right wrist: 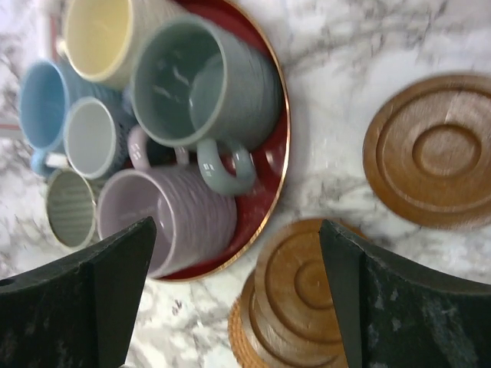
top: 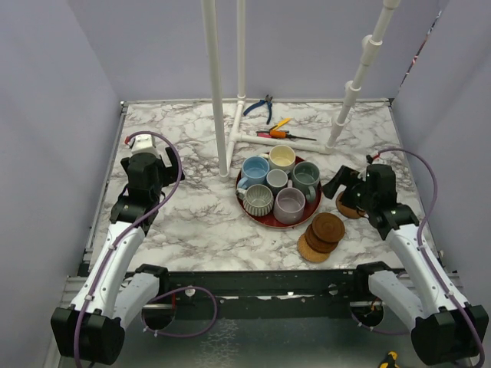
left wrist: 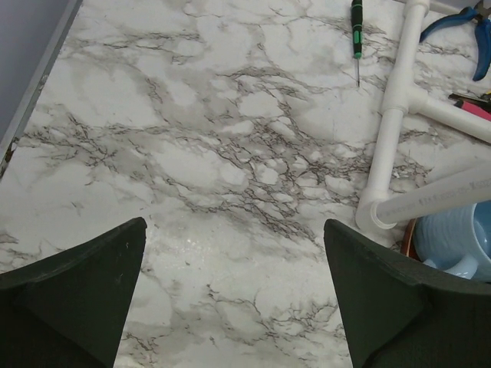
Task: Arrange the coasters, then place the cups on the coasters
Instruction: Move the coaster to the corner of the board.
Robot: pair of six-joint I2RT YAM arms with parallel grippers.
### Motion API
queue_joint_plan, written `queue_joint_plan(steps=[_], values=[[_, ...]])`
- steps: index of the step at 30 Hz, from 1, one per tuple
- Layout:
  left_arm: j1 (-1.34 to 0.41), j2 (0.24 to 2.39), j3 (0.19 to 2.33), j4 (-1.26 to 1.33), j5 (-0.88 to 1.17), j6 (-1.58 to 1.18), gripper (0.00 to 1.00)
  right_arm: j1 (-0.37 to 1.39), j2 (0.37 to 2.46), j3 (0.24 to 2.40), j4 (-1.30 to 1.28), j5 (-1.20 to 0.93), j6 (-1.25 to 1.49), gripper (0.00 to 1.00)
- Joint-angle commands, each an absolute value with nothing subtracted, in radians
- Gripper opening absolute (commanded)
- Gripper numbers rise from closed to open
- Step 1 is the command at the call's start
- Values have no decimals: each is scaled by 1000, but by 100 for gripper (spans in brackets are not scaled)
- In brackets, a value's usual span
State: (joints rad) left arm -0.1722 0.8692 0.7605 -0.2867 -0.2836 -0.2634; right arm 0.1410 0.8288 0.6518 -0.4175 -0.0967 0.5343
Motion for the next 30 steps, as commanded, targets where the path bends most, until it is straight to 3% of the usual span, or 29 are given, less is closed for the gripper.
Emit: queue_joint_plan(steps=[1,8,13,21,30], values=[[-169,867,752,-287,-208,-250,99,177,865,660,-625,-170,564,92],[-170,878,752,-287,-190,-254,99,298,837,604,-684,-167,687,86],[-169,871,753,-286,-189,-257,99,492,865,573,-687,-122,794,77],[-169,864,750,-285,-173,-261,99,821,978,617,-741,113,910,75],[-170,859,749,-284,-159,-261,99,996,1124,634,-713,227,967,70]])
